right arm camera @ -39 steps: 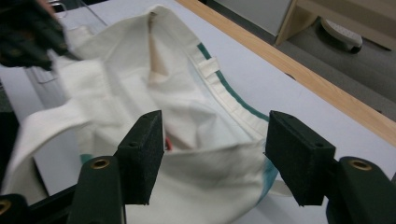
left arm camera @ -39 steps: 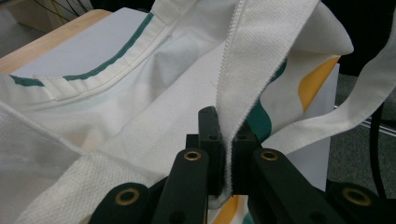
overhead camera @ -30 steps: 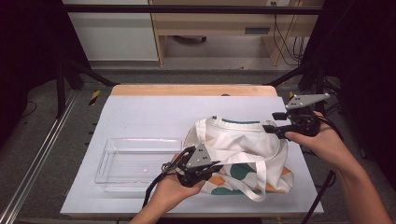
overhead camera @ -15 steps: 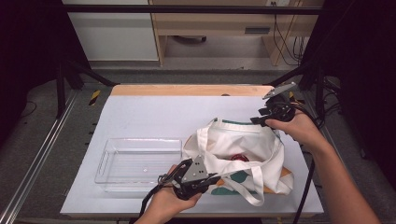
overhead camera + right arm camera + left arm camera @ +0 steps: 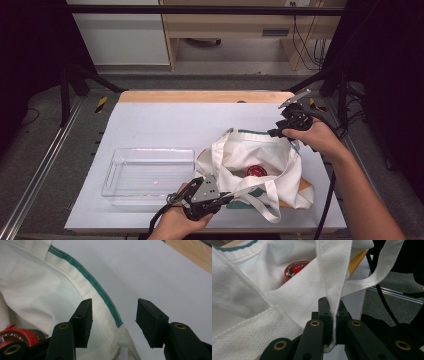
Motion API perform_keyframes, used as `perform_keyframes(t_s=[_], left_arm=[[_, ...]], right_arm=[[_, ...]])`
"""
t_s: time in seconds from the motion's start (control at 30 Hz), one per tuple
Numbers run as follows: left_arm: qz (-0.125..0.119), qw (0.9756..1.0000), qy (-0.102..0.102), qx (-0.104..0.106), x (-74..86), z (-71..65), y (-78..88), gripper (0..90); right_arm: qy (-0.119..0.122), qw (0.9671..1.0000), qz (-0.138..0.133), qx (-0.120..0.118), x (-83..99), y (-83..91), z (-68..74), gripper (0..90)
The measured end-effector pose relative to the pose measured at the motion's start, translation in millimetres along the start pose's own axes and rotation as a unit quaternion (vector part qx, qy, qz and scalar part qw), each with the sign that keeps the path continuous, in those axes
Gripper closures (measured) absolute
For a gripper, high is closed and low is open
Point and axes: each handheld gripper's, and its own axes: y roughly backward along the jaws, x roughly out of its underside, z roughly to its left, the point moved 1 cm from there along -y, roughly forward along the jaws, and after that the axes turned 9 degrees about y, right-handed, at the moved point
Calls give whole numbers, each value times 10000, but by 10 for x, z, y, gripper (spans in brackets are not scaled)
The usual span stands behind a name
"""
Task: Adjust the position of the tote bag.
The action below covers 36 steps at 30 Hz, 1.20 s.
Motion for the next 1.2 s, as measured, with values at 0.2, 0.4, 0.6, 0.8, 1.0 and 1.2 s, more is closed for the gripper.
perform_keyframes(t_s=[0.2, 0.4, 0.6, 0.8, 1.0, 1.2], left_arm=[[-24, 10000, -27, -11, 7, 1, -6, 871], [-36, 10000, -18, -20, 4, 6, -12, 870], [-68, 10000, 0, -38, 1, 2, -22, 869], [-99, 9999, -17, -88, -1, -5, -21, 867], [-79, 9999, 3, -85, 9, -5, -9, 866], [-48, 10000, 2, -63, 55, -25, -15, 866]], right_arm=[[-144, 9995, 255, -107, 18, -50, -5, 520], [-178, 9992, 292, -184, 102, 27, 52, 645], [-98, 9999, 64, -98, 183, 168, 130, 775], [132, 9997, -212, -57, 199, 329, 259, 819], [406, 9978, -498, 188, 166, 512, 417, 830], [556, 9945, -772, 443, 185, 688, 511, 834]])
